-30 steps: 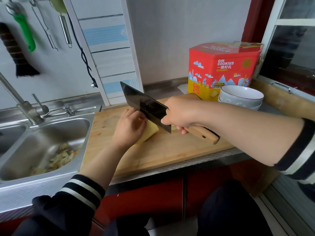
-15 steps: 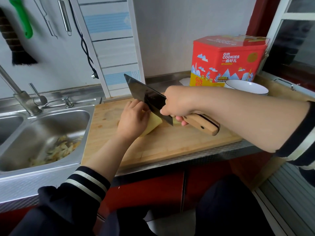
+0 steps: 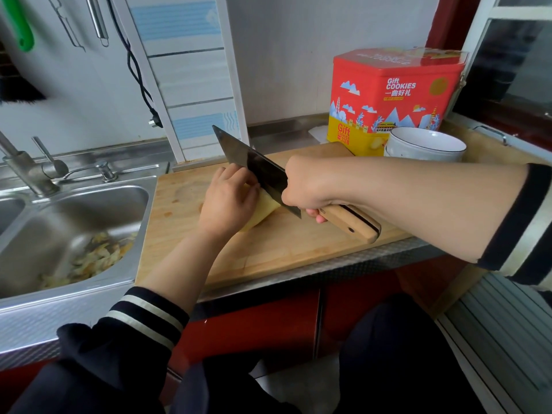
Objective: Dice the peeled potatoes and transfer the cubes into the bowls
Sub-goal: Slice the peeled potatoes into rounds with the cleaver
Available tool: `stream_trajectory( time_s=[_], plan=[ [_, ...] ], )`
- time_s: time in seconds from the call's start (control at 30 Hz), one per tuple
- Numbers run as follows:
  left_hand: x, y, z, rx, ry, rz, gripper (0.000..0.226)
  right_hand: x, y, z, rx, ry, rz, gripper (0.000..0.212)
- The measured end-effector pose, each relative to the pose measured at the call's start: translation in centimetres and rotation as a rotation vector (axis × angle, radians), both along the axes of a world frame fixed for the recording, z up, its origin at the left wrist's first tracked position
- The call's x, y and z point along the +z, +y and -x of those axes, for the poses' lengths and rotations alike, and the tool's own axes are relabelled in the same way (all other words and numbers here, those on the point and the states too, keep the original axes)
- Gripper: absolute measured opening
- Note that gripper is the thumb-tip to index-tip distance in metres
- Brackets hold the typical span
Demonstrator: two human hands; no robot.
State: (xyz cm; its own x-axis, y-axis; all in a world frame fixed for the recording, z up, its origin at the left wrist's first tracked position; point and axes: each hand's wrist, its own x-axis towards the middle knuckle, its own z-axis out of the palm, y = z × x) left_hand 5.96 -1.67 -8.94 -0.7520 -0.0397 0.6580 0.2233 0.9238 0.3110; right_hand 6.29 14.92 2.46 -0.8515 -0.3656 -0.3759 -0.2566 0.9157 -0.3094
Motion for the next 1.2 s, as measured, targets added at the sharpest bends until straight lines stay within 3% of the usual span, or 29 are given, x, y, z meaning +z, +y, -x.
stream_trajectory(
  time_s=[0.3, 0.7, 0.97, 1.07, 1.2],
  plan=[
    [0.2, 1.5, -0.4, 0.026, 0.029, -0.022, 0.005, 1.9, 2.2, 0.9, 0.019, -0.038, 0.136, 0.018],
    [0.1, 0.5, 0.0, 0.06, -0.025, -0.028, 0.003, -0.8, 1.2, 1.3, 0.01, 0.014, -0.039, 0.023],
    [0.3, 0.4, 0.0, 0.089, -0.066, -0.025, 0.003, -3.0, 1.6, 1.3, 0.01, -0.009, 0.048, 0.018],
    [0.3, 0.5, 0.1, 0.147, -0.093, -0.107, 0.011, -2.8, 1.4, 1.6, 0.019, -0.018, 0.054, 0.021],
    [0.0, 0.4, -1.1, 0.179, -0.247, -0.253, 0.045, -2.4, 1.9, 1.8, 0.047, 0.013, 0.064, 0.019]
  ],
)
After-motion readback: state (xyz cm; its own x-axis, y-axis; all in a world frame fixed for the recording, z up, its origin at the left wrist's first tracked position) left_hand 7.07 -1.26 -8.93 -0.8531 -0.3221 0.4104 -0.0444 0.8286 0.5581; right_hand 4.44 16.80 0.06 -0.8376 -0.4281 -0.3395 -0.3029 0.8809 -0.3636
